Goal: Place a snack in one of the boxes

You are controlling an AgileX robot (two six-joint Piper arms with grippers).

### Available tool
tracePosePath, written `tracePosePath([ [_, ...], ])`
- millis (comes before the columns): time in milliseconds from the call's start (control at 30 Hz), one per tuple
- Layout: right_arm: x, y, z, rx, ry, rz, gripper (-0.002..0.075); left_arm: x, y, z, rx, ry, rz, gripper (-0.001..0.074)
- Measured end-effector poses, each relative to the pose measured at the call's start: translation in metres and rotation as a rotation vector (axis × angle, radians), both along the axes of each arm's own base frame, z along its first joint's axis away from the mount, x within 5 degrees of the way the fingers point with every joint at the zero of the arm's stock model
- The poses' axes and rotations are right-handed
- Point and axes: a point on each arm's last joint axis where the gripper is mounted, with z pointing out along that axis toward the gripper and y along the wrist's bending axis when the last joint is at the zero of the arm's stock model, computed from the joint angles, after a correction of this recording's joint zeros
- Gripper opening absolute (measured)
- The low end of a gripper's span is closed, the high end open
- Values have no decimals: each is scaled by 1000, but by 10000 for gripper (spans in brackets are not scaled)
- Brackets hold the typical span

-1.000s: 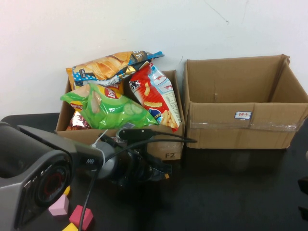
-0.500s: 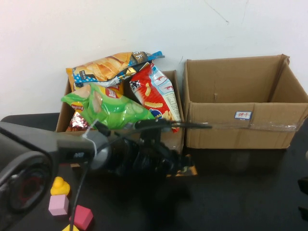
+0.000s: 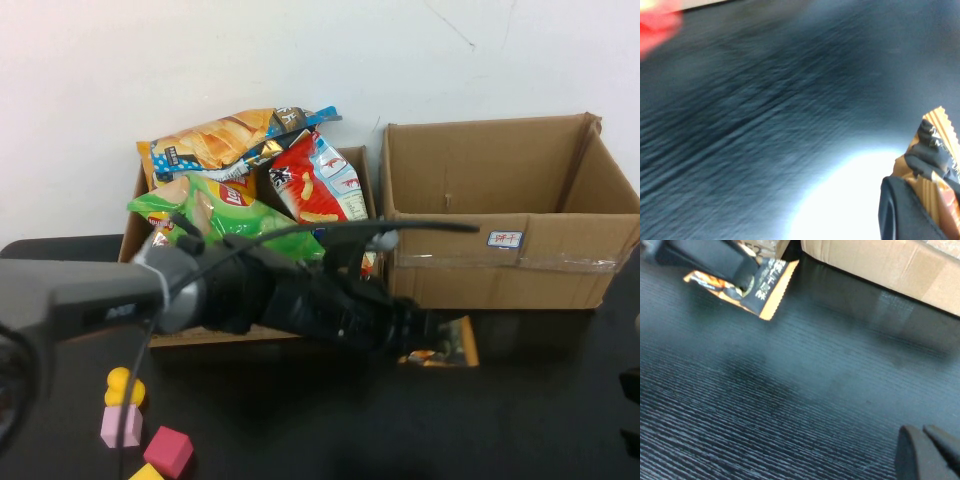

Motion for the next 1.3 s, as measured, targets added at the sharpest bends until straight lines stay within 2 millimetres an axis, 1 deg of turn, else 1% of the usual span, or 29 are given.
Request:
tracePosePath([
  [100,0,0,0,0,0,0,-1,-7,-1,26,-58,-22,-39,94],
  [200,0,0,0,0,0,0,-1,-9,1,64,-113,-116,-38,94],
  [300,0,0,0,0,0,0,-1,3,4,100,-155,-280,81,93],
  [400,0,0,0,1,-2,0,-1,21,7,125,-119,-473,165,92],
  [533,0,0,0,2,-6,-1,-1,47,2,136,-74,-595,232,91],
  [567,0,0,0,2,-6,-1,-1,53,-1,135,-62,-617,226,97],
  [600,0,0,0,2,-6,-1,-1,59,-5,134,-56,-639,224,119],
  [667,0,0,0,2,-6,-1,-1,70,-13,134,-54,-670,225,214],
  [733,0,0,0,2,-6,-1,-1,80,-19,128,-44,-681,234,367],
  [767,0,0,0,2,-6,-1,-1,83,-21,125,-38,-681,240,431],
  [800,0,0,0,2,-6,-1,-1,86,-22,121,-30,-677,248,472],
  [833,0,0,0,2,-6,-1,-1,87,-23,118,-23,-673,251,492],
  [867,0,0,0,2,-6,-1,-1,88,-23,115,-18,-668,252,493],
  [900,0,0,0,2,-6,-1,-1,88,-23,114,-13,-667,253,482],
  [967,0,0,0,0,1,0,-1,87,-22,118,0,-688,243,421],
  [1000,0,0,0,-2,6,1,-1,86,-21,123,2,-705,238,368],
  [1067,-1,0,-1,-4,14,2,-1,81,-18,139,7,-751,223,229],
  [1100,-1,0,-1,-4,13,2,-1,76,-17,151,2,-780,219,155],
  [1133,-1,0,-1,-4,13,2,-1,71,-13,166,-6,-808,222,101],
  [1233,-1,0,0,-2,8,1,-1,50,3,215,-37,-890,267,30],
  [1300,-1,0,3,7,-14,-1,-1,35,17,242,-19,-967,301,14],
])
